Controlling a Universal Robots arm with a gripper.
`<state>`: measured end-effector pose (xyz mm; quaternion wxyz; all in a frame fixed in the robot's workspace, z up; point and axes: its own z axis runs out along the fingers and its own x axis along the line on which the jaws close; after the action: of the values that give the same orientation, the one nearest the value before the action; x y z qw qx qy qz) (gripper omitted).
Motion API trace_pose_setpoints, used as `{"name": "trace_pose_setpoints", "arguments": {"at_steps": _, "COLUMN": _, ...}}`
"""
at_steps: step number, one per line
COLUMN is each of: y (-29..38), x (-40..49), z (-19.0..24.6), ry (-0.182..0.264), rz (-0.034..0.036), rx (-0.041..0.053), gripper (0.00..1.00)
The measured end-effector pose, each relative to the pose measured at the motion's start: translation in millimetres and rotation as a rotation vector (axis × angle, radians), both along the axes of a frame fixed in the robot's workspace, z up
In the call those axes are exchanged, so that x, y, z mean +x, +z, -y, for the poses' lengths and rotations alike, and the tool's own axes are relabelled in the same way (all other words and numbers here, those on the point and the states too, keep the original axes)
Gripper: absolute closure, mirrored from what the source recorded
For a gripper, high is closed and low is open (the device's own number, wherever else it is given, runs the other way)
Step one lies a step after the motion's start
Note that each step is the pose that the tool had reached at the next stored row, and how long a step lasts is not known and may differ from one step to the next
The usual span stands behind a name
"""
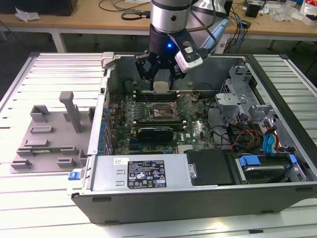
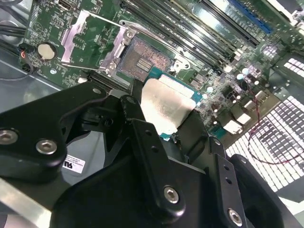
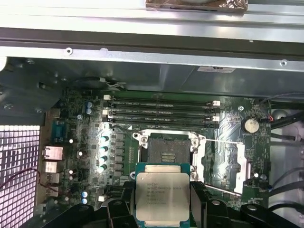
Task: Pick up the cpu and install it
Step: 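Pick up the cpu and move it towards the insertion slot, then place the cpu into insertion slot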
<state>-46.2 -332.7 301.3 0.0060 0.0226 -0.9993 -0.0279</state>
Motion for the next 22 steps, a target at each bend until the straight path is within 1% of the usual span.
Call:
{"name": "trace_pose_setpoints", "arguments": {"at_steps": 1, "y": -1.7, "x": 0.1, "z": -0.2, "ry": 0.004, "rz": 0.0023, "rx": -0.0016, "gripper": 0.45}}
{"name": "trace_pose_setpoints", "arguments": {"at_steps": 3, "y": -7.9, "x": 0.0, "z": -0.8, "ry": 0.005, "rz": 0.0027, "rx": -0.0034, "gripper": 0.45}}
{"name": "trace_pose_setpoints", "arguments": {"at_steps": 5, "y": -11.8, "x": 0.0, "z": -1.6, "ry": 0.005, "rz": 0.0027, "rx": -0.0043, "gripper": 0.45}}
{"name": "trace_pose_setpoints", "arguments": {"at_steps": 6, "y": -13.5, "x": 0.0, "z": -1.8, "ry": 0.006, "rz": 0.0026, "rx": -0.0075, "gripper": 0.45}}
{"name": "trace_pose_setpoints", "arguments": {"at_steps": 21, "y": -13.6, "x": 0.0, "z": -1.8, "ry": 0.005, "rz": 0.0026, "rx": -0.0087, "gripper": 0.45}}
{"name": "trace_pose_setpoints", "arguments": {"at_steps": 22, "y": -13.7, "x": 0.0, "z": -1.8, "ry": 0.001, "rz": 0.0026, "rx": -0.0088, "gripper": 0.45}}
